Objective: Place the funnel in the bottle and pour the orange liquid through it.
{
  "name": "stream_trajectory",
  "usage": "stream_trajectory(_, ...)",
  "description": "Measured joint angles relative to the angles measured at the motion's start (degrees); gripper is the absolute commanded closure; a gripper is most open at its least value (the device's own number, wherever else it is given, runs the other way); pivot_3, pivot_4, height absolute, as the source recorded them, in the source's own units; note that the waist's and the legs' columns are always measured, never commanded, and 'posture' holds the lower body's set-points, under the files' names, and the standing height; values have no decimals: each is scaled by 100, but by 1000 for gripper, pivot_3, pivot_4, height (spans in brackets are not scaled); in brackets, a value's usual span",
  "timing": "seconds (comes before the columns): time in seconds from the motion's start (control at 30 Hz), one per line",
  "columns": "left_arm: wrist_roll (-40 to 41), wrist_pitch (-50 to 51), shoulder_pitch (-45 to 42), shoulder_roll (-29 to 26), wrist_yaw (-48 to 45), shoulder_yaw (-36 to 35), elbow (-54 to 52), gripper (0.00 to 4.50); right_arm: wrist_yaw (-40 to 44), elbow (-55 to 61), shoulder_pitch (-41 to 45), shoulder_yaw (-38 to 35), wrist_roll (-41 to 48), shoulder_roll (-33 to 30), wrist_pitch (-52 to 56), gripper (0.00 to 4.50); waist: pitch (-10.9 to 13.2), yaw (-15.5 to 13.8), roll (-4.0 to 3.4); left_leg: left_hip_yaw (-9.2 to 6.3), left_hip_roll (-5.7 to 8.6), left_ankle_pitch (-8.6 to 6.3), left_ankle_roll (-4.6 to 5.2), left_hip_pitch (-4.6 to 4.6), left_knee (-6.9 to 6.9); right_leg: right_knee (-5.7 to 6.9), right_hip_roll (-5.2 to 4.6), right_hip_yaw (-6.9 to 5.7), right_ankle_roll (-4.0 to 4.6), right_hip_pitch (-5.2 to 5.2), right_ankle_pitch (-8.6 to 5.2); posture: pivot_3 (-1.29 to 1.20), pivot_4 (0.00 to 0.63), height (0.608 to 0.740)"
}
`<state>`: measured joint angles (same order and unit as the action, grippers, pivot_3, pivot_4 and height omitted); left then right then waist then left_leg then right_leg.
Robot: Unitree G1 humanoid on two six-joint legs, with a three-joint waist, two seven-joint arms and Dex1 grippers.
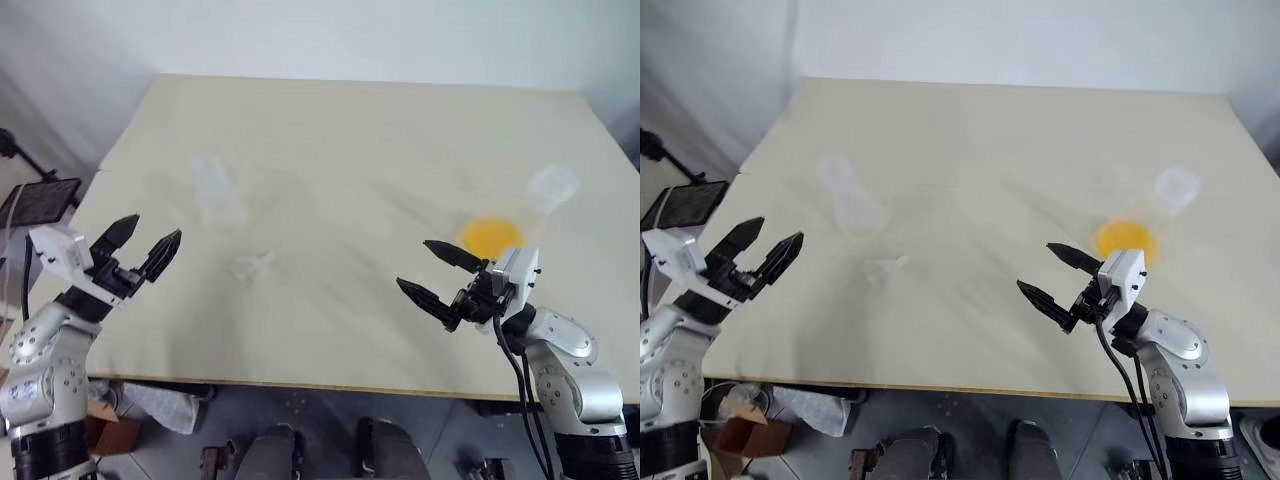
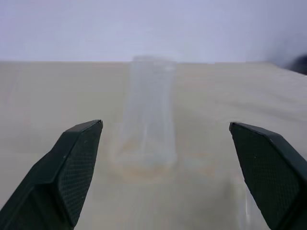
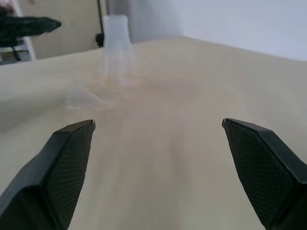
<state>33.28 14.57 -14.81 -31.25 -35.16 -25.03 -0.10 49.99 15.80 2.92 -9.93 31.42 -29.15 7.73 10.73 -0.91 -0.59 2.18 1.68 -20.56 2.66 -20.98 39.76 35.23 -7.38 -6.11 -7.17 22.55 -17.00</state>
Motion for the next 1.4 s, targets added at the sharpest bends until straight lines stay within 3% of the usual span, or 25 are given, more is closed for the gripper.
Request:
stream_trajectory(0.27, -836, -284, -1675, 4, 256, 667, 1869, 0, -192, 189, -58, 44, -68, 42, -50, 49, 2, 44, 5, -4, -1, 2, 3, -6, 9, 11, 1, -8, -1, 4, 0, 0, 150, 740)
stream_trajectory(0.63, -1163, -678, -2459, 259, 243, 949, 2838, 0, -422, 393, -166, 99, -114, 162, -56, 49, 6, -48, 11, -7, 6, 4, 7, -12, 26, 17, -5, -10, -5, 2, 2, 0, 150, 740)
stream_trajectory(0.73, -1176, -733, -2554, 265, 153, 990, 2945, 591, -470, 400, -166, 99, -121, 181, -56, 0, 6, -44, 11, -7, 7, 4, 7, -11, 25, 18, -4, -11, -5, 2, 3, 0, 150, 740)
stream_trajectory(0.87, -1206, -777, -2573, 306, 59, 1031, 3068, 1848, -514, 431, -197, 99, -122, 218, -57, 0, 6, -47, 11, -8, 7, 5, 7, -12, 26, 18, -4, -13, -6, 2, 3, 0, 150, 740)
stream_trajectory(0.93, -1238, -800, -2669, 302, 56, 1031, 3179, 2266, -526, 435, -211, 101, -124, 226, -60, 0, 6, -53, 12, -8, 7, 5, 8, -12, 27, 19, -5, -13, -6, 1, 3, 0, 150, 740)
stream_trajectory(1.23, -1146, -830, -2903, 425, -485, 1079, 3161, 2274, -602, 483, -319, 97, -128, 231, -103, 0, 7, -60, 14, -11, 9, 6, 10, -16, 28, 19, -5, -16, -6, 1, 3, 0, 150, 740)
stream_trajectory(1.4, -850, -513, -3458, 688, -1246, 1498, 2401, 2274, -697, 690, -598, -14, -128, 224, -139, 0, 9, -73, 17, -15, 18, 7, 12, -21, 30, 17, -10, -16, -13, -1, 7, 0, 150, 740)
